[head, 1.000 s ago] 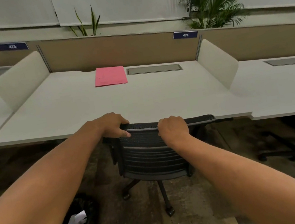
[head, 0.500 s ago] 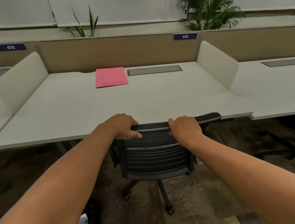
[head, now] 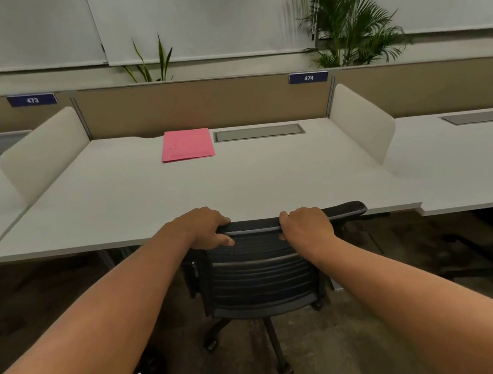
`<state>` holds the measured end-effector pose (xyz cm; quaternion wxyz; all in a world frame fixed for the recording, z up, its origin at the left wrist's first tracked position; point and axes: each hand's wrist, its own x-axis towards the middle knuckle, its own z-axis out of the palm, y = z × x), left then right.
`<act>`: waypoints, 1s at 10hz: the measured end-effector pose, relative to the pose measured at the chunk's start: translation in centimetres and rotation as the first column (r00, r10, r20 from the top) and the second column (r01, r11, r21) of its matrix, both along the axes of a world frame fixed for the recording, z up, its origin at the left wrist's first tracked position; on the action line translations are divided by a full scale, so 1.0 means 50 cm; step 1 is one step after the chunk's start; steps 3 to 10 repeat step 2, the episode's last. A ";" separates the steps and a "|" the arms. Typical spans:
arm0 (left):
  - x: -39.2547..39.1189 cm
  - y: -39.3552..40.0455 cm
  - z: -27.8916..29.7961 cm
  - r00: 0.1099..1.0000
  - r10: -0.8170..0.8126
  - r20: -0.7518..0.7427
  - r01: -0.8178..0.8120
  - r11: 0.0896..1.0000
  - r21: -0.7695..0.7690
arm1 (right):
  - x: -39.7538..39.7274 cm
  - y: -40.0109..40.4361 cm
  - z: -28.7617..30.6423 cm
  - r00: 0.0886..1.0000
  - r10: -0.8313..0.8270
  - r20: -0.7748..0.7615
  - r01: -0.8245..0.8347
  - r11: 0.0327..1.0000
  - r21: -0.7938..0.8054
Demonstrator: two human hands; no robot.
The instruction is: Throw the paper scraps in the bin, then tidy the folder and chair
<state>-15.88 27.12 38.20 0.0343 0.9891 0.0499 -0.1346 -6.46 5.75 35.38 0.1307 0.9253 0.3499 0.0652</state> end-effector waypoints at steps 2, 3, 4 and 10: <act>-0.002 -0.023 0.006 0.995 0.104 0.006 -0.104 0.994 -0.040 | 0.012 0.002 0.056 0.998 0.043 -0.051 -0.043 0.999 -0.001; -0.002 -0.023 0.006 0.995 0.104 0.006 -0.104 0.994 -0.040 | 0.012 0.002 0.056 0.998 0.043 -0.051 -0.043 0.999 -0.001; -0.002 -0.023 0.006 0.995 0.104 0.006 -0.104 0.994 -0.040 | 0.012 0.002 0.056 0.998 0.043 -0.051 -0.043 0.999 -0.001; -0.002 -0.023 0.006 0.995 0.104 0.006 -0.104 0.994 -0.040 | 0.012 0.002 0.056 0.998 0.043 -0.051 -0.043 0.999 -0.001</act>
